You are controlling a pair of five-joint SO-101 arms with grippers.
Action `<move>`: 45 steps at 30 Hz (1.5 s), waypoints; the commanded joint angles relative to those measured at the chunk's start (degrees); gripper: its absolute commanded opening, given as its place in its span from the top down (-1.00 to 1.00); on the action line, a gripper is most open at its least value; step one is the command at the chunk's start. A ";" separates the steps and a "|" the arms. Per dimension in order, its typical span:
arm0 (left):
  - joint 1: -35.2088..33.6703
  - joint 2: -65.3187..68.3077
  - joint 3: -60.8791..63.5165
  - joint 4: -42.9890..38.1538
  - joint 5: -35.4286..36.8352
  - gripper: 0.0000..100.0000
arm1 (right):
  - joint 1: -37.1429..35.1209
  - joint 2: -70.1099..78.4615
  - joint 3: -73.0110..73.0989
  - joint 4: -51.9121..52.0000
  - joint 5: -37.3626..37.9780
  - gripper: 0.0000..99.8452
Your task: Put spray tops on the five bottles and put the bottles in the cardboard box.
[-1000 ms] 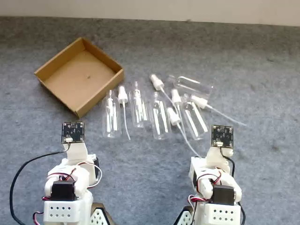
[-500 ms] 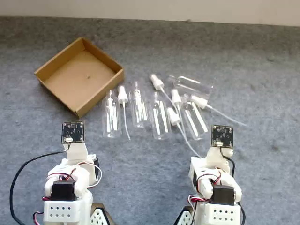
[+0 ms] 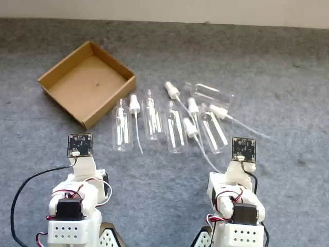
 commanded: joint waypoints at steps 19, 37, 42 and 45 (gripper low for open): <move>-0.31 -0.84 1.27 0.18 -0.35 0.99 | 0.66 -0.57 6.29 0.04 -0.62 0.98; -9.36 -0.92 -7.78 -5.10 -0.62 0.99 | 0.66 -0.57 6.29 0.04 -0.62 0.98; -17.98 -1.01 -11.91 -14.24 -0.18 0.99 | 0.66 -0.57 6.29 0.04 -0.62 0.98; -21.93 -1.01 -12.62 -16.44 -0.62 0.99 | 0.66 -0.57 6.29 0.04 -0.62 0.98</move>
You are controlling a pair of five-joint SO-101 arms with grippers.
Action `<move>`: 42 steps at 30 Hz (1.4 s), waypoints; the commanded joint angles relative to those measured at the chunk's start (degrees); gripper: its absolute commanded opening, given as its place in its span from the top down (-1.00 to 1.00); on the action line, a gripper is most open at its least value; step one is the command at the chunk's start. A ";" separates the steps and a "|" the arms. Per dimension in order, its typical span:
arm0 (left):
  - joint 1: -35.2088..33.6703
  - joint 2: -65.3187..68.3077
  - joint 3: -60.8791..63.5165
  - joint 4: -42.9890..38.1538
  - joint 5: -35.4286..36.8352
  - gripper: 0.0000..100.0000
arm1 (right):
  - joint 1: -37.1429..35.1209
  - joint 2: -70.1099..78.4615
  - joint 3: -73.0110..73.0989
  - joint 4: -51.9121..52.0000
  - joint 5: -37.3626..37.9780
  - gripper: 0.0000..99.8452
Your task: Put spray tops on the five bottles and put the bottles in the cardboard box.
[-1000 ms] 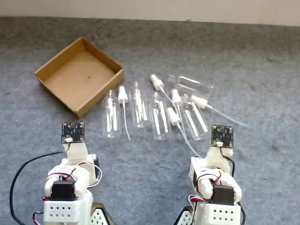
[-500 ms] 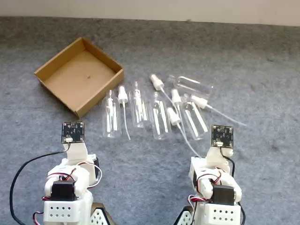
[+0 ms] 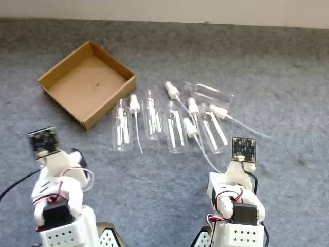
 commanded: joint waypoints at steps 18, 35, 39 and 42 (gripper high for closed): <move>6.99 5.14 -17.80 3.69 -24.70 0.99 | 0.66 -0.57 6.29 0.04 -0.62 0.98; 23.08 57.10 -47.60 11.43 -25.23 0.99 | 0.66 -0.57 6.29 0.04 -0.62 0.98; 26.33 62.55 -52.26 11.25 -16.97 0.99 | 0.66 -0.57 6.29 0.04 -0.62 0.98; 28.35 67.30 -56.13 11.69 -13.89 0.95 | 0.66 -0.57 6.29 0.04 -0.62 0.98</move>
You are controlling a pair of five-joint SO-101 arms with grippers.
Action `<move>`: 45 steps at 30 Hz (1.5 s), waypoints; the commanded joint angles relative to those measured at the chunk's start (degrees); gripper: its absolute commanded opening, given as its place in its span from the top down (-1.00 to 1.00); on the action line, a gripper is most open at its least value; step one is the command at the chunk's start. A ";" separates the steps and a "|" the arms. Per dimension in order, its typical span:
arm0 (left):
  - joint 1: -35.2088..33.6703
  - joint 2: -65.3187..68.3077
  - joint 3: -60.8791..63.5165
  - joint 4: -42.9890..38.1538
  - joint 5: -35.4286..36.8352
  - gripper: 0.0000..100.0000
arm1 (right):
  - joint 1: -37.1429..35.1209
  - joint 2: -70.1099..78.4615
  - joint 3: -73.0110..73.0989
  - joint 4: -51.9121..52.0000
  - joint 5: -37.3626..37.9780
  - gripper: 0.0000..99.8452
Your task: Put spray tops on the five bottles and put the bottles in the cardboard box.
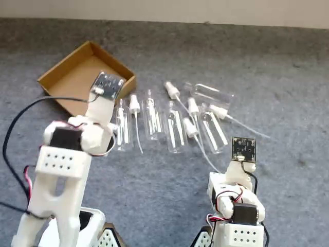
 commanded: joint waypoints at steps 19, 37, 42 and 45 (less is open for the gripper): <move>-1.63 41.54 -29.85 0.70 18.90 0.53 | 0.66 -0.57 6.29 0.04 -0.62 0.98; -3.03 63.96 -43.30 0.18 20.66 0.38 | 0.66 -0.57 6.29 0.04 -0.62 0.98; -2.86 67.65 -46.20 0.35 20.75 0.48 | 0.66 -0.57 6.29 0.04 -0.62 0.98; -2.86 68.70 -46.81 0.26 20.75 0.69 | 0.66 -0.57 6.29 0.04 -0.62 0.98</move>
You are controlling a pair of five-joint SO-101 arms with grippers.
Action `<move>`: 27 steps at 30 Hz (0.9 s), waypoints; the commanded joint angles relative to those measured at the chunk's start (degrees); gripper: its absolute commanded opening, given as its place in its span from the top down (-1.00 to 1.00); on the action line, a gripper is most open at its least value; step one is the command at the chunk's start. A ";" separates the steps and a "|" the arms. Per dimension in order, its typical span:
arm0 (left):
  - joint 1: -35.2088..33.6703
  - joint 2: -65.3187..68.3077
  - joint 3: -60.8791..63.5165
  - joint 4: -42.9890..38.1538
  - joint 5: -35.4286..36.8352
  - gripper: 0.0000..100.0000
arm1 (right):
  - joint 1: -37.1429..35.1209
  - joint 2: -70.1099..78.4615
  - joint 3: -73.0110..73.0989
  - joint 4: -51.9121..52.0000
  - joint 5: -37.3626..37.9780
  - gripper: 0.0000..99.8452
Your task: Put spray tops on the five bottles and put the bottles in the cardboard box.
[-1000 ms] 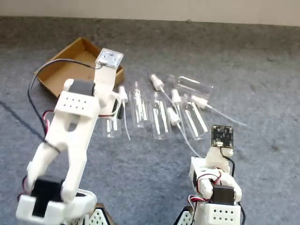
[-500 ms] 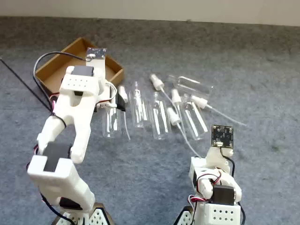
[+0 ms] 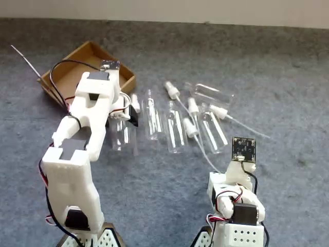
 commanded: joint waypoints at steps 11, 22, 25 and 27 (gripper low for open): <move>0.22 -0.31 -3.38 0.62 0.18 0.87 | 0.66 -0.57 6.29 0.04 -0.62 0.98; 7.08 -10.24 -3.38 7.65 0.18 0.87 | 0.66 -0.57 6.29 0.04 -0.62 0.98; 7.87 -13.32 -3.03 8.00 0.18 0.87 | 0.66 -0.57 6.29 0.04 -0.62 0.98; 7.87 -15.25 -2.95 8.00 0.18 0.87 | 0.66 -0.57 6.29 0.04 -0.62 0.98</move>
